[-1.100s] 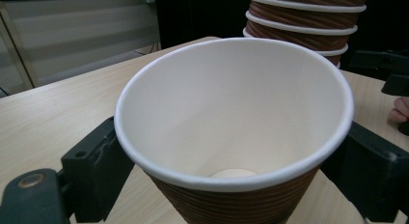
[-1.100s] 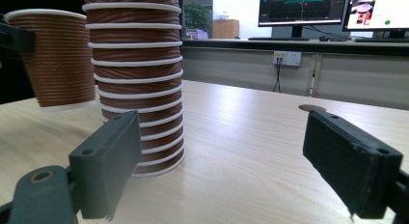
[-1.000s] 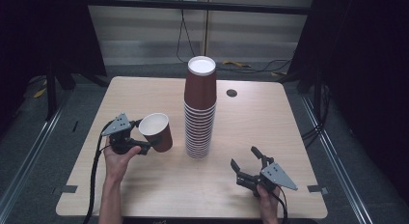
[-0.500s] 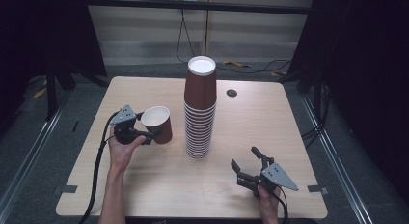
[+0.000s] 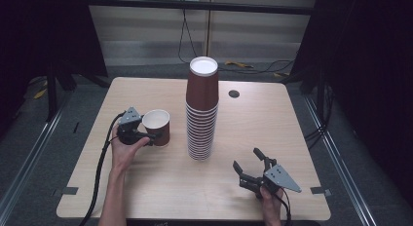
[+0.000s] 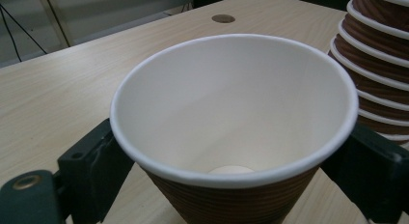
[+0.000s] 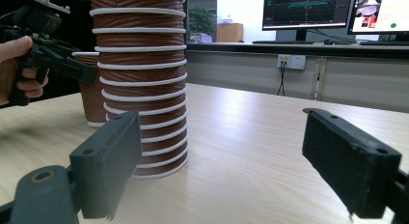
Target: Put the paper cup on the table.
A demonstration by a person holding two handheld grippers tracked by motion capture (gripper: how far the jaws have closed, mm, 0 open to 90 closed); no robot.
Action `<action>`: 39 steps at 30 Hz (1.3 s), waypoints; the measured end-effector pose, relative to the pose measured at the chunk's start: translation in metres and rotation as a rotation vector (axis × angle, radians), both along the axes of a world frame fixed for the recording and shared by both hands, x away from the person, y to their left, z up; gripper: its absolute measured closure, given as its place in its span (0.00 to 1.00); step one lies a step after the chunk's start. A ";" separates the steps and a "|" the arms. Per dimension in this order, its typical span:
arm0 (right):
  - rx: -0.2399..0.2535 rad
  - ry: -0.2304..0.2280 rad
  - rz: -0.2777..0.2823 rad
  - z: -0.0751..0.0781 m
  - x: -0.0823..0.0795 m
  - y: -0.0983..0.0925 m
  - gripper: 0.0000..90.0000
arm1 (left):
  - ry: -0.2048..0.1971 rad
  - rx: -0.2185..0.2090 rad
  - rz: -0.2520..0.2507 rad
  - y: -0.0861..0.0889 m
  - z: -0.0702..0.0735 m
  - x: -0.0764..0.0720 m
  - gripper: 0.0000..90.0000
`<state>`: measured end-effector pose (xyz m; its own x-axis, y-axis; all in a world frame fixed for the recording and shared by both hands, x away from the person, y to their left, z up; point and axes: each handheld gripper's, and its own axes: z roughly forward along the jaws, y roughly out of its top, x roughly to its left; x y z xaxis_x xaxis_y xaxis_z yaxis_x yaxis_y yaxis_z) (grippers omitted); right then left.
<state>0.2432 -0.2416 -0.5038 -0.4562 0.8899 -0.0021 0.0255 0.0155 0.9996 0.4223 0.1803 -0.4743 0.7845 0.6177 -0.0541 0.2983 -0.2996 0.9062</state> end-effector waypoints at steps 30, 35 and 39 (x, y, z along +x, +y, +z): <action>0.002 0.003 0.009 0.000 0.001 -0.001 0.15 | 0.088 0.104 0.021 0.008 -0.019 -0.016 0.17; 0.003 0.003 0.007 0.000 0.001 0.000 0.15 | 0.087 0.083 0.081 0.016 -0.021 -0.029 0.17; 0.002 0.003 0.008 0.000 0.000 0.000 0.15 | 0.076 0.044 0.097 0.021 -0.018 -0.038 0.17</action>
<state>0.2437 -0.2420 -0.5038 -0.4630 0.8864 0.0005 0.0279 0.0140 0.9995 0.3843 0.2013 -0.4927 0.7158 0.6934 -0.0828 0.3954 -0.3047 0.8665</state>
